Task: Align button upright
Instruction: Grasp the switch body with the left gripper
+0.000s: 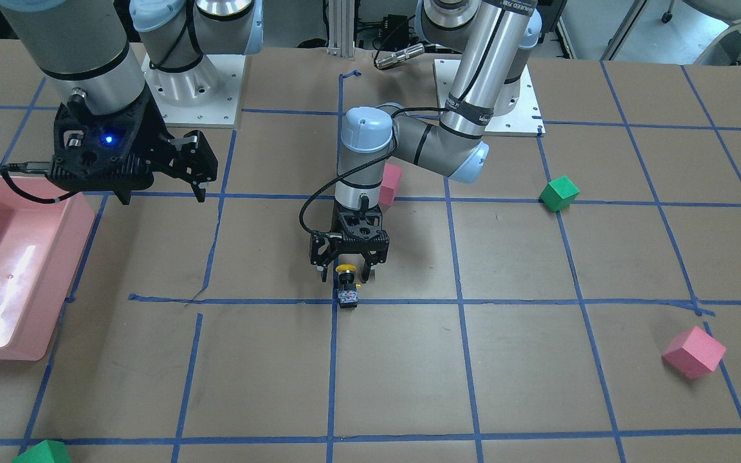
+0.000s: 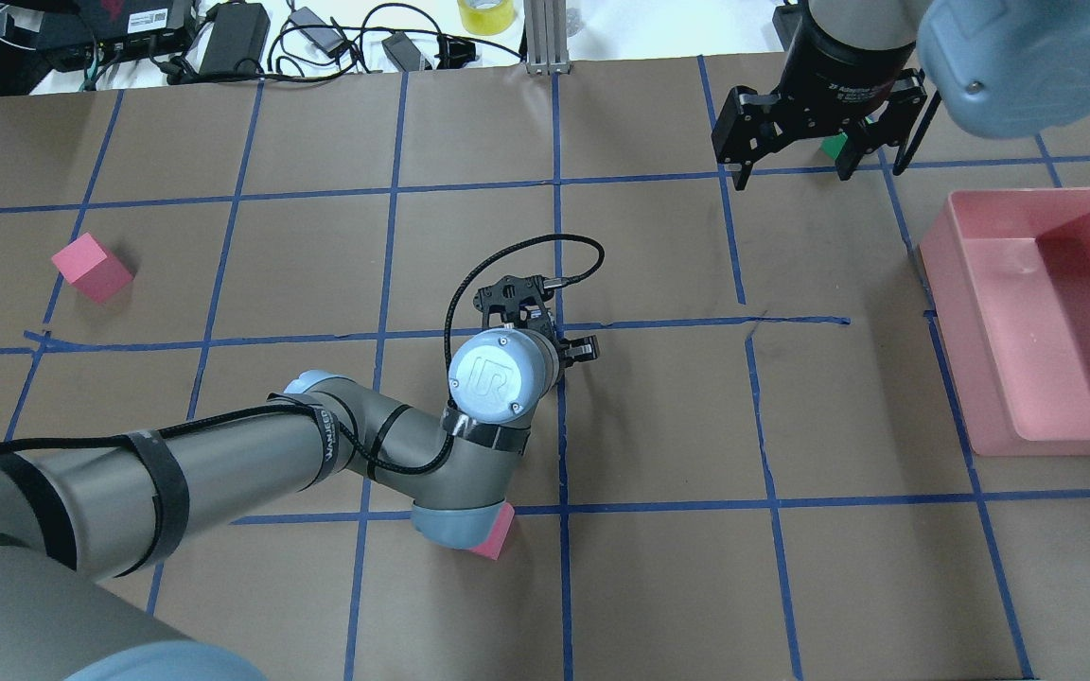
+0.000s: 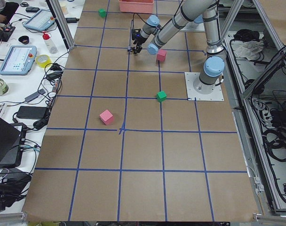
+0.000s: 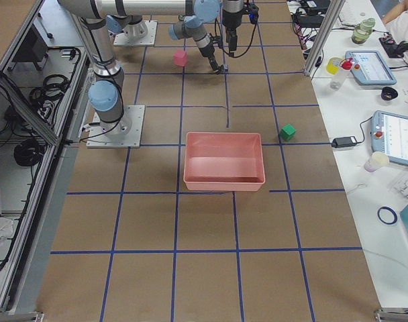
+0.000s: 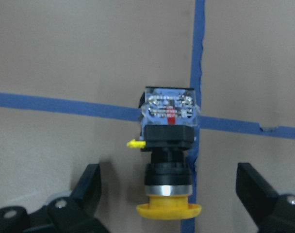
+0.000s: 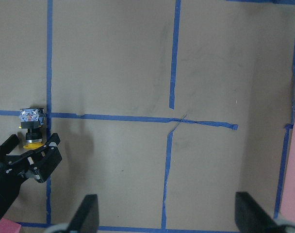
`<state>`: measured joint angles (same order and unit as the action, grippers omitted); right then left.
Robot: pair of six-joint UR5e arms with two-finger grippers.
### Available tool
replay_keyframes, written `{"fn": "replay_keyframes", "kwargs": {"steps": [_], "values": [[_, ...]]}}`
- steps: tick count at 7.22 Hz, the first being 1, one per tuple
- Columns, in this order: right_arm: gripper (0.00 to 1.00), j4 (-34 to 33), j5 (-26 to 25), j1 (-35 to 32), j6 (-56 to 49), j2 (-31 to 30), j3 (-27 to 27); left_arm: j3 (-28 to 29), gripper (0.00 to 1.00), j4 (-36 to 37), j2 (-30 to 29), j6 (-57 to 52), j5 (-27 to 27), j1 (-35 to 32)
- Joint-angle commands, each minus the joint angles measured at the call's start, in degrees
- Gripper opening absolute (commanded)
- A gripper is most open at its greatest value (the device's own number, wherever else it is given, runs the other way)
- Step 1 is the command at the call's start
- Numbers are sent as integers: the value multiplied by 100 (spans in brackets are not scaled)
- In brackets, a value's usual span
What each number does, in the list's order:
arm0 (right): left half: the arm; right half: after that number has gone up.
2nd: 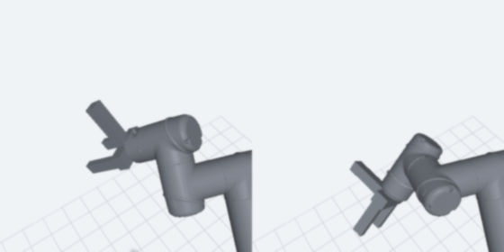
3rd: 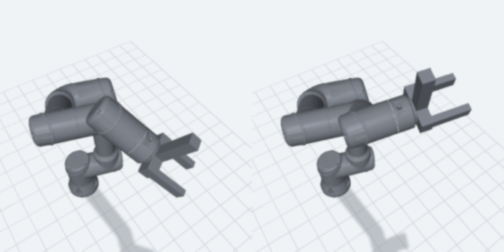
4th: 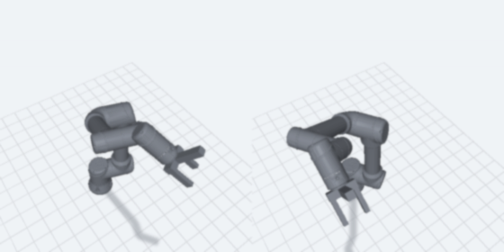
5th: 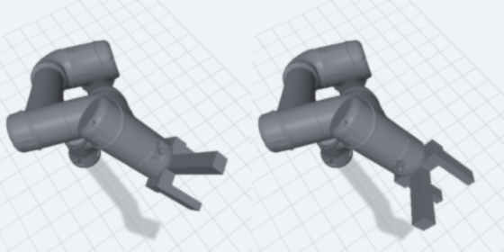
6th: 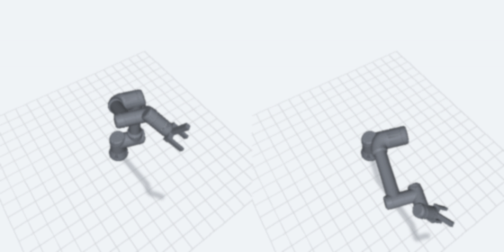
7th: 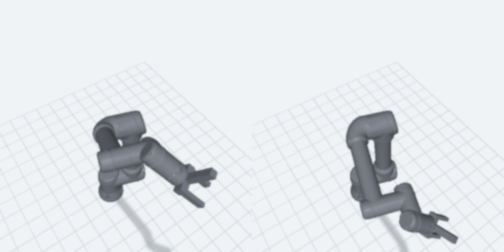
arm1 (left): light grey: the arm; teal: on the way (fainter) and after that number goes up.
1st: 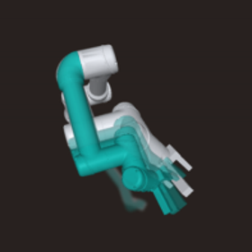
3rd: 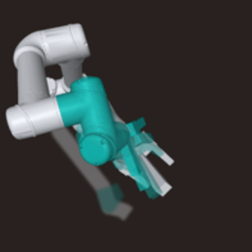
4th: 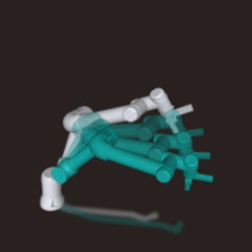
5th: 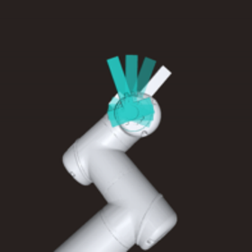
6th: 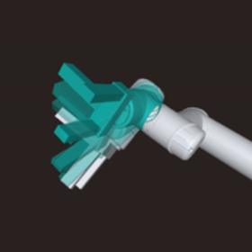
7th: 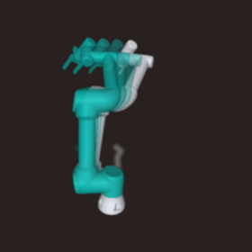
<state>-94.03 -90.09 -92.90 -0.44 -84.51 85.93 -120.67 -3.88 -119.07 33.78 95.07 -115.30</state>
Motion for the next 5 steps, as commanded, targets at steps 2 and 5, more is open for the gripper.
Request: {"fn": "replay_keyframes", "kwargs": {"steps": [2, 5], "values": [[100, -28, 1, 18, 9, 5, -6, 43, 0, -113, 41, 137, -15, -10], [100, -19, 1, 18, 9, -4, -6, 690, 0, -1469, 261, 251, -24, -10]]}}
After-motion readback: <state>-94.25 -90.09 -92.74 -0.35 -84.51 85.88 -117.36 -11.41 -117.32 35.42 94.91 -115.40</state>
